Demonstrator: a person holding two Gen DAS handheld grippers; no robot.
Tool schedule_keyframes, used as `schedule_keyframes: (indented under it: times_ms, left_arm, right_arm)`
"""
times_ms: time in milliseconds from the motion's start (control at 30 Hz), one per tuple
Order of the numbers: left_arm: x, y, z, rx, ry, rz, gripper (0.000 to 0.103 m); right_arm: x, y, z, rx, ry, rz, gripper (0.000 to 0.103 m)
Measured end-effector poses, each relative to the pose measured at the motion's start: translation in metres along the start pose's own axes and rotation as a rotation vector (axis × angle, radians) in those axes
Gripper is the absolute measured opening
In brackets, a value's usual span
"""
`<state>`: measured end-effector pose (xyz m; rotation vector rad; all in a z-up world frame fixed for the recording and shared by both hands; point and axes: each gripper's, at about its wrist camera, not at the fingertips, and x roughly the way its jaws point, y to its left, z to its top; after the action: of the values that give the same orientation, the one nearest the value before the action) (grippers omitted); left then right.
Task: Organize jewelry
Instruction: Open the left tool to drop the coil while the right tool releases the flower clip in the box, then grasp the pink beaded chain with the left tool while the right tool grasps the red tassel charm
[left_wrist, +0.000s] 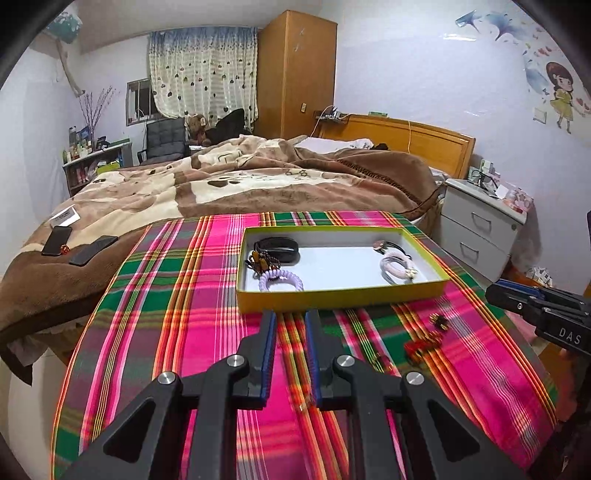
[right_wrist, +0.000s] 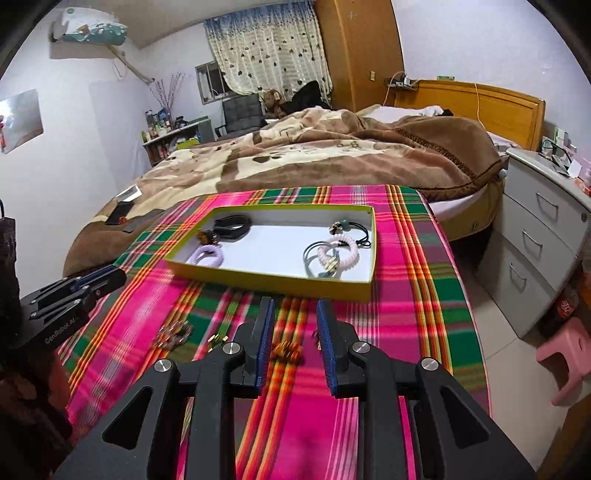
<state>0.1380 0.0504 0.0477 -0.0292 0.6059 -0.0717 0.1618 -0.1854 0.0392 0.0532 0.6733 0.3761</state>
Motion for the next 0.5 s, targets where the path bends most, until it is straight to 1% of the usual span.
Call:
schedule_keyframes:
  times_ms: [267,367,500]
  left_arm:
    - [-0.040,-0.010,-0.026,0.011,-0.043,-0.001,0.015]
    - [-0.050,-0.013,-0.033,0.020,-0.049,-0.008,0.015]
    - [-0.055,-0.018,-0.039,0.032,-0.039,-0.027,0.015]
  right_arm:
    - [-0.031,0.004,-0.028,0.015,-0.025,-0.010,0.024]
    - [-0.036,0.002,-0.037,0.026,-0.023,-0.011,0.024]
    - [-0.037,0.000,-0.045,0.037,-0.007,-0.015,0.024]
